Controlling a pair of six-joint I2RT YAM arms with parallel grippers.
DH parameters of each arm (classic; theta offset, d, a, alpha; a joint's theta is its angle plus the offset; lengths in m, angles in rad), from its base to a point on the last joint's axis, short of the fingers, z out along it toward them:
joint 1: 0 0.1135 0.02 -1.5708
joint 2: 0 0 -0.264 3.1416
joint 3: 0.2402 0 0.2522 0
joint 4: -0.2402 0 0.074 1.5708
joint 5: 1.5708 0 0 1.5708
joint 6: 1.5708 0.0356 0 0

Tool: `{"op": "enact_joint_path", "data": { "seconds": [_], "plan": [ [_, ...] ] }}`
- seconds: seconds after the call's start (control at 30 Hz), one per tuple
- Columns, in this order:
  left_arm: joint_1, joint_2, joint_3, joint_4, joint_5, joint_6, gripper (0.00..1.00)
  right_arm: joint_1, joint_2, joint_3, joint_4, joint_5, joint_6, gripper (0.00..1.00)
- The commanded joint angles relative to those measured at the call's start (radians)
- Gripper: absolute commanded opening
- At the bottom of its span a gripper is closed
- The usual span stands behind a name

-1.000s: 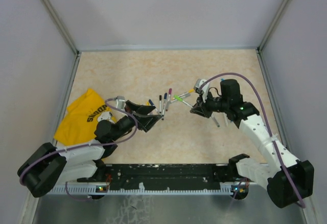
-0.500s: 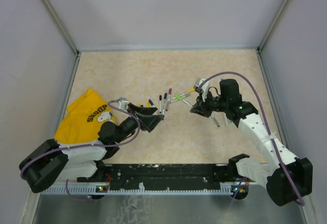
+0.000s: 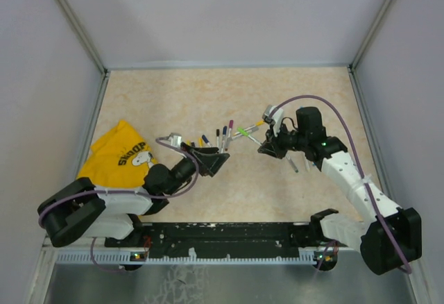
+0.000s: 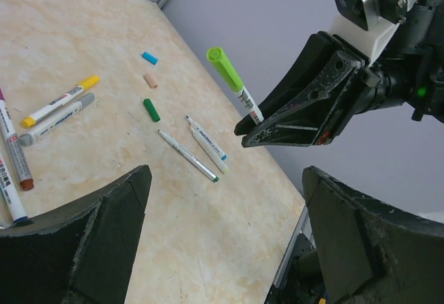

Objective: Open the pen caps
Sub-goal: Open the pen cap from the pen.

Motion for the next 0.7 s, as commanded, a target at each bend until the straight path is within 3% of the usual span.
{"op": "enact_joint_path", "data": {
  "seconds": [0.0,0.33,0.67],
  "plan": [
    [-0.008,0.064,0.095,-0.005,-0.024,-0.049,0.94,-0.006,0.001,0.005,0.045,-0.001,0.022,0.00],
    [-0.020,0.263,0.259,-0.013,-0.137,-0.115,0.93,-0.007,0.015,0.003,0.053,-0.009,0.027,0.00],
    [-0.020,0.385,0.394,-0.002,-0.173,-0.156,0.75,-0.003,0.010,-0.005,0.055,-0.002,0.007,0.00]
  ]
}}
